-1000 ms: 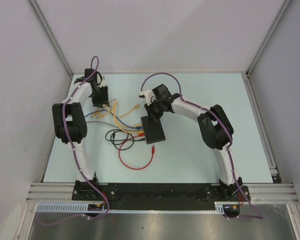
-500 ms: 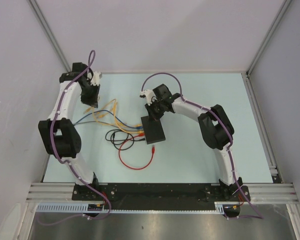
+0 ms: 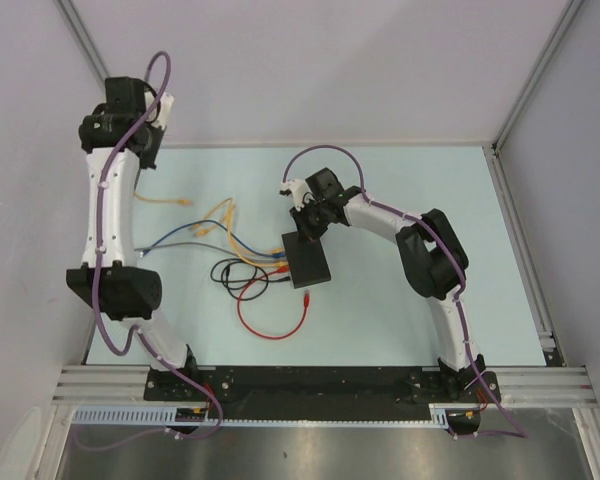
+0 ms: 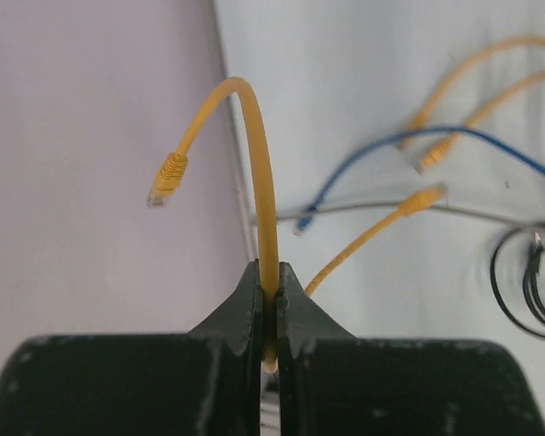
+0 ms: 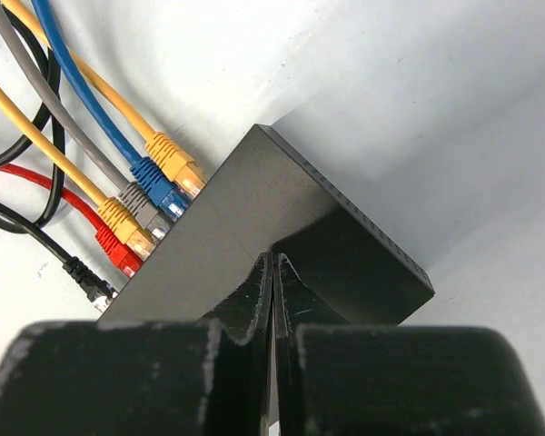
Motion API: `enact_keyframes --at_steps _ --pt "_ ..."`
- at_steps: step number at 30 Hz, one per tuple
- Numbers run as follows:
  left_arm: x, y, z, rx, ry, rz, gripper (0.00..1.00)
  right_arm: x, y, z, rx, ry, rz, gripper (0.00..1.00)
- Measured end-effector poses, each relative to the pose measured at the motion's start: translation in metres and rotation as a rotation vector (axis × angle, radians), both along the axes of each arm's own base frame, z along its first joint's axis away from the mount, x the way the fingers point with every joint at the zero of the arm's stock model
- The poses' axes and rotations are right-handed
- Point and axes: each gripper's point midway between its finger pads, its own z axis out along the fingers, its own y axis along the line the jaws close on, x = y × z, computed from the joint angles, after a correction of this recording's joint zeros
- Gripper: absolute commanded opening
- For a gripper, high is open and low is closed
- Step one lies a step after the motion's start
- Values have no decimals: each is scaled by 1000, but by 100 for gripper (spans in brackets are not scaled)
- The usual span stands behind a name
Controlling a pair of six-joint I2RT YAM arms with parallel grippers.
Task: Pull the plug from the switch port
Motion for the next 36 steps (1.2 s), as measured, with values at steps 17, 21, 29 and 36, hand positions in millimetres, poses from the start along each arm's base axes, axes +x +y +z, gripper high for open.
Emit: enact_keyframes --at_steps 17,21,29,36 --pt "86 -29 31 -277 -573 259 0 0 -1 0 -3 -6 -4 0" --pt "115 -41 2 -384 -577 332 0 -1 -4 0 -10 -11 -10 0" --pt "151 -44 -89 -487 -446 485 27 -4 -6 0 -15 -18 -12 0" --pt "159 -23 -134 -514 -381 568 53 -6 -8 1 -32 -32 -14 0"
